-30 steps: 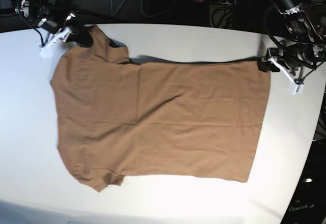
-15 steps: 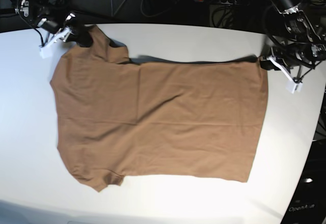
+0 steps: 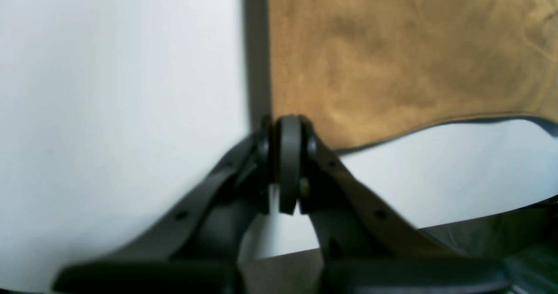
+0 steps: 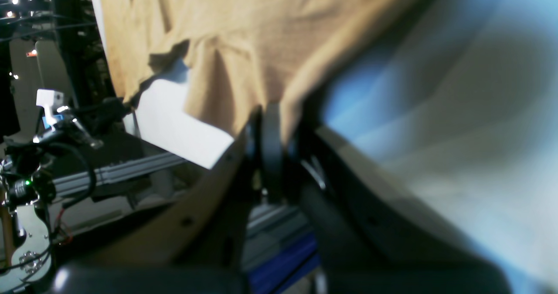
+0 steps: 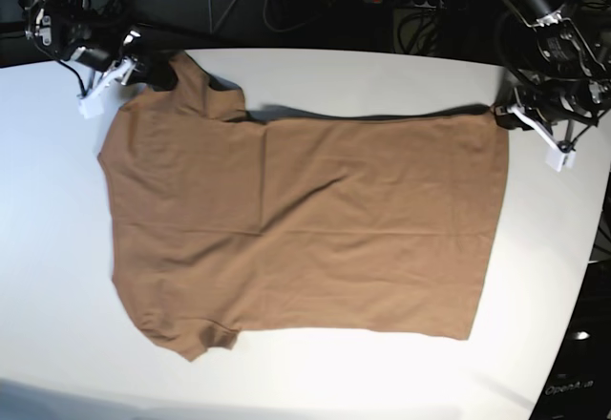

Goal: Fold the T-shirt properly
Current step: 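Close both grippers on the shirt's collar-side edge corners, then lift the collar-side edge with both grippers and fold it over the shirt, then pull both grippers back toward the robot, laying the folded edge flat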

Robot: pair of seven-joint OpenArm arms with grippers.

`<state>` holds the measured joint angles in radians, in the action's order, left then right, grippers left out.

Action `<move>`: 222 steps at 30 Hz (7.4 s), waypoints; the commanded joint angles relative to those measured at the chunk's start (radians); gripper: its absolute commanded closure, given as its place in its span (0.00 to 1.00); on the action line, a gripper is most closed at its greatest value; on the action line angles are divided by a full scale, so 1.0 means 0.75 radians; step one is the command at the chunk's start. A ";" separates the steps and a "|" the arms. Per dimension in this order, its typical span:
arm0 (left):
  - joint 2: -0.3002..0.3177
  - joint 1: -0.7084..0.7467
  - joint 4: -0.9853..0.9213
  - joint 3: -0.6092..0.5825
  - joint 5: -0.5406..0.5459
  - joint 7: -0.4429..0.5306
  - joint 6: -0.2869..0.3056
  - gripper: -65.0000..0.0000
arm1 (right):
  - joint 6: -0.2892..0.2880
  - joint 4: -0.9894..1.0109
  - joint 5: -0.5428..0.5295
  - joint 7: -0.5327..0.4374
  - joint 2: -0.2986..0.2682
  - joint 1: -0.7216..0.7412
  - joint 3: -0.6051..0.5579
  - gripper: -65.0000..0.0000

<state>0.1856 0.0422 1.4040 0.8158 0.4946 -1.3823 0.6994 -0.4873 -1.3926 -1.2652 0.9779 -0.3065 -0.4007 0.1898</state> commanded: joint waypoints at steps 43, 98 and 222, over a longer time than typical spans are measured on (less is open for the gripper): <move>0.067 -0.184 0.107 -0.009 -0.122 -0.005 -0.002 0.96 | -0.055 -0.123 0.295 -0.082 -0.145 0.433 -0.209 0.99; 0.138 -0.532 0.032 -0.322 -0.266 0.121 -0.002 0.96 | -0.061 0.002 0.585 -0.096 -0.177 0.791 -0.221 0.99; 0.103 -0.540 -0.304 -0.655 -0.321 0.668 -0.002 0.95 | -0.268 0.405 1.412 -0.505 -0.061 0.934 -0.350 0.99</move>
<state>0.2546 -0.3435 1.1595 0.3237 0.2420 -0.8982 0.6994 -0.6876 -1.0767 -0.1967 0.6056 -0.3378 0.2790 -0.0772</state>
